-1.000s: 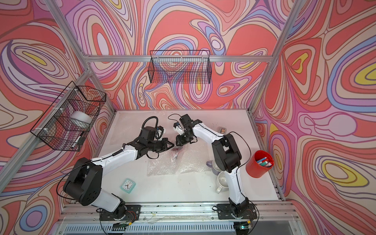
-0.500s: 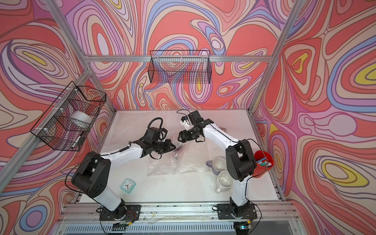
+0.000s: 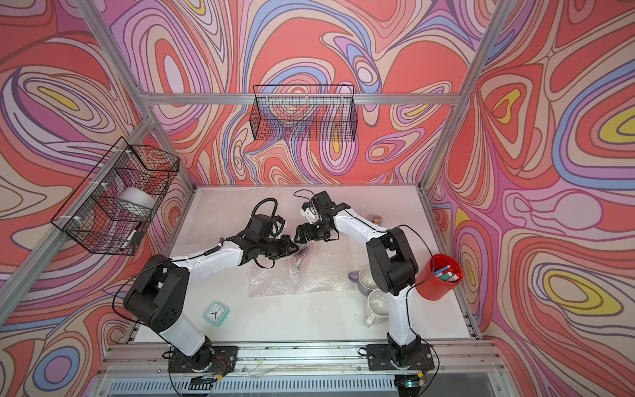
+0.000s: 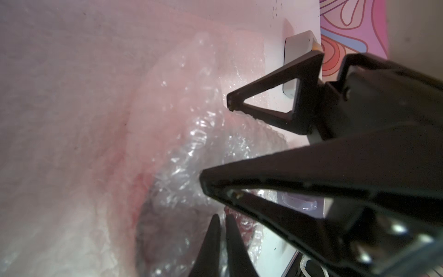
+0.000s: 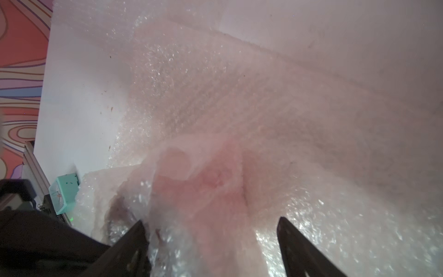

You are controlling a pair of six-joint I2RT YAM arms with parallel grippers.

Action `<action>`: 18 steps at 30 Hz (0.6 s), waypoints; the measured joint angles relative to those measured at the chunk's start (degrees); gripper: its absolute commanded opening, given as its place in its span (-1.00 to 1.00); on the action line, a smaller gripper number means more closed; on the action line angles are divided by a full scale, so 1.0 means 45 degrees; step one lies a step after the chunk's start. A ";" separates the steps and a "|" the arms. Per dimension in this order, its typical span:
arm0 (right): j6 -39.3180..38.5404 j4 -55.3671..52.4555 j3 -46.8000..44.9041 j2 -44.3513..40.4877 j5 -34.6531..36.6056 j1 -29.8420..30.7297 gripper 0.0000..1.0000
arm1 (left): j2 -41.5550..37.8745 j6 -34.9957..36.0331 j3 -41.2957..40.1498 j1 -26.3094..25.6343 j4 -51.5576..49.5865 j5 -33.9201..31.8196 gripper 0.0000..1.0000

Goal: Wrap mugs in bubble wrap
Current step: Wrap the mug in bubble wrap.

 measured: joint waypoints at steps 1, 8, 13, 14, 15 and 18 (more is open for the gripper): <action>-0.0019 -0.0068 0.0010 0.0063 0.0136 0.0063 0.60 | 0.0000 0.0015 0.0000 -0.0019 0.0005 0.0019 -0.51; -0.0053 -0.0379 0.0165 0.0325 0.0889 0.0131 0.36 | -0.0495 0.0029 -0.0039 -0.0243 -0.0107 0.0228 -0.16; -0.0102 -0.0442 0.0170 0.0549 0.1015 0.0228 0.30 | -0.1647 0.0126 -0.0437 -0.0296 -0.0126 0.0296 -0.16; -0.0146 -0.0461 0.0170 0.0617 0.1073 0.0257 0.29 | -0.1943 0.0233 -0.0442 -0.0277 -0.0243 0.0160 -0.16; -0.0175 -0.0481 0.0170 0.0690 0.1112 0.0262 0.29 | -0.2195 0.0325 -0.0442 -0.0253 -0.0345 0.0019 -0.14; -0.0277 -0.0525 0.0170 0.0855 0.1175 0.0277 0.29 | -0.2803 0.0729 -0.0248 -0.0034 -0.1035 -0.0738 0.07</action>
